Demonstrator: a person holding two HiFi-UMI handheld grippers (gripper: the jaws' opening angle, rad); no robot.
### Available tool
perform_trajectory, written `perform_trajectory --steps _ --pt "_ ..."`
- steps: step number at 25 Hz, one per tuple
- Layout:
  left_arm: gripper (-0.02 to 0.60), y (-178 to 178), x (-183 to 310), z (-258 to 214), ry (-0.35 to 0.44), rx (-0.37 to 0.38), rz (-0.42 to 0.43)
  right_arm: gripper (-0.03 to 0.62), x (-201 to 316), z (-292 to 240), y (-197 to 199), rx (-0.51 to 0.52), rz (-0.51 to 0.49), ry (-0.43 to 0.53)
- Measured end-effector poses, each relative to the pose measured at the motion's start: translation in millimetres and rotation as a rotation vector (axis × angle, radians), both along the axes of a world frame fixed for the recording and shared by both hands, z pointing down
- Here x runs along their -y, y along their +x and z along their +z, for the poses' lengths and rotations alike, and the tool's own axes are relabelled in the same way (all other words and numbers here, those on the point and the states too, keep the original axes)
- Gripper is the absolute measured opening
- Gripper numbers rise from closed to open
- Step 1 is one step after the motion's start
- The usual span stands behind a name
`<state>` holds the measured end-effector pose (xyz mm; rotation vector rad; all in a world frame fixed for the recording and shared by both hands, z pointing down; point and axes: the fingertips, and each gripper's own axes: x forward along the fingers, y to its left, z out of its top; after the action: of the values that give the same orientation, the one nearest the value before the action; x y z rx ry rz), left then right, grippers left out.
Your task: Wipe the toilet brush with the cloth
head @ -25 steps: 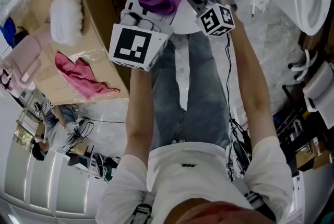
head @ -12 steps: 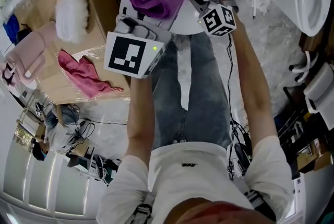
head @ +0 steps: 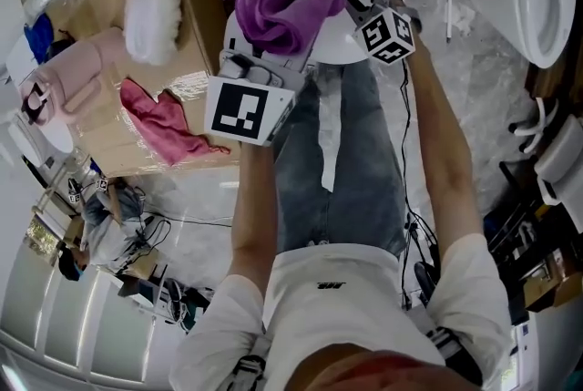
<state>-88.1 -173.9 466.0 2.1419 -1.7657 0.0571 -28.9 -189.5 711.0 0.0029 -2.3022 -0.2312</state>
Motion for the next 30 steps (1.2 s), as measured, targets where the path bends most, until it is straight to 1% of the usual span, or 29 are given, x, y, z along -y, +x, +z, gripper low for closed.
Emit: perform_trajectory --steps 3,5,12,19,25,27,28,30 --pt "0.196 0 -15 -5 -0.018 -0.005 -0.005 0.064 1 -8 1 -0.013 0.055 -0.035" --pt "0.195 0 -24 -11 -0.028 -0.004 -0.005 0.077 3 -21 3 0.008 0.101 -0.048" --pt "0.195 -1 -49 -33 -0.053 0.009 0.005 0.077 -6 -84 16 0.091 0.205 -0.04" --pt "0.195 8 -70 -76 -0.051 0.037 0.053 0.073 -32 -178 34 0.206 0.3 -0.014" --pt "0.194 15 -84 -118 -0.034 0.063 0.102 0.062 -63 -277 39 0.368 0.353 -0.035" --pt "0.193 19 -89 -132 -0.02 0.058 0.12 0.04 -72 -309 43 0.409 0.372 -0.034" --pt "0.193 22 -92 -140 -0.012 0.056 0.131 0.013 -76 -324 46 0.427 0.386 -0.034" --pt "0.192 27 -98 -153 0.0 0.055 0.156 -0.001 -85 -352 49 0.463 0.41 -0.031"
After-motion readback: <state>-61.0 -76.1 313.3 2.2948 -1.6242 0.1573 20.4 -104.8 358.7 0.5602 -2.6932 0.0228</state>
